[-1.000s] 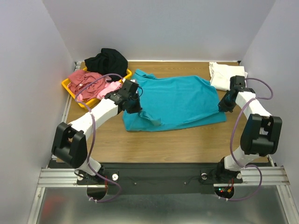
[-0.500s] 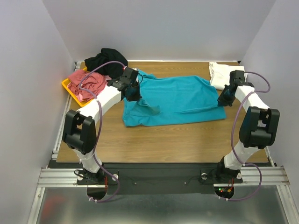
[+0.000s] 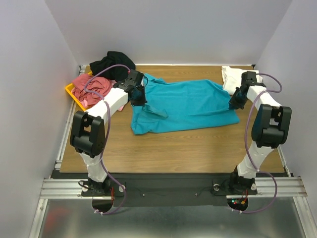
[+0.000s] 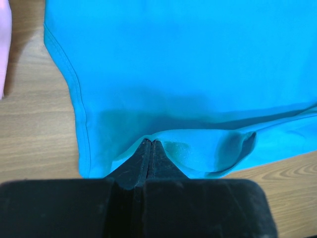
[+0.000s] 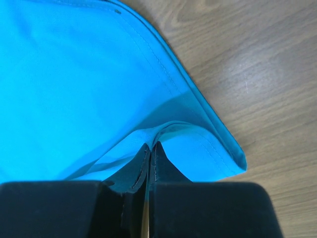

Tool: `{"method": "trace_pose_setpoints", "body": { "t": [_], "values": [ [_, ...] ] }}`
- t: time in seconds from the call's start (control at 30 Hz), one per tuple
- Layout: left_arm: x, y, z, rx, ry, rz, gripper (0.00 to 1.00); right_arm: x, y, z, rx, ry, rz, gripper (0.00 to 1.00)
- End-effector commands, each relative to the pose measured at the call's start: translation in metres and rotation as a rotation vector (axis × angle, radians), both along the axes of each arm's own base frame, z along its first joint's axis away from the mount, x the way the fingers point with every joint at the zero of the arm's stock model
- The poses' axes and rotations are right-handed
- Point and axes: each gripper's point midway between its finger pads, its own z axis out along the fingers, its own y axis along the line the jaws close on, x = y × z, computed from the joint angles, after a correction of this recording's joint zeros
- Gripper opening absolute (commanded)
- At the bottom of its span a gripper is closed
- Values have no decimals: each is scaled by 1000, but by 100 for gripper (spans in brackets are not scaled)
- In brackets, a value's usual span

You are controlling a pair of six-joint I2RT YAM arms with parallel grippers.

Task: Fold and stack the t-shirts
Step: Fold the tshirt

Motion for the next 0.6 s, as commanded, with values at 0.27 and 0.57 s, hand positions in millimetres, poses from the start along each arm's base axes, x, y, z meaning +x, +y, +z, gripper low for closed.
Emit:
{"method": "trace_pose_setpoints", "body": {
  "t": [0.27,0.57],
  "values": [
    [32,-3,25,-43,-72,-25,0,34,-6,23,-12,-94,9,0],
    [41,2,10,-16,-37,-24,0,39,-2,19,12,-92,25,0]
  ]
}}
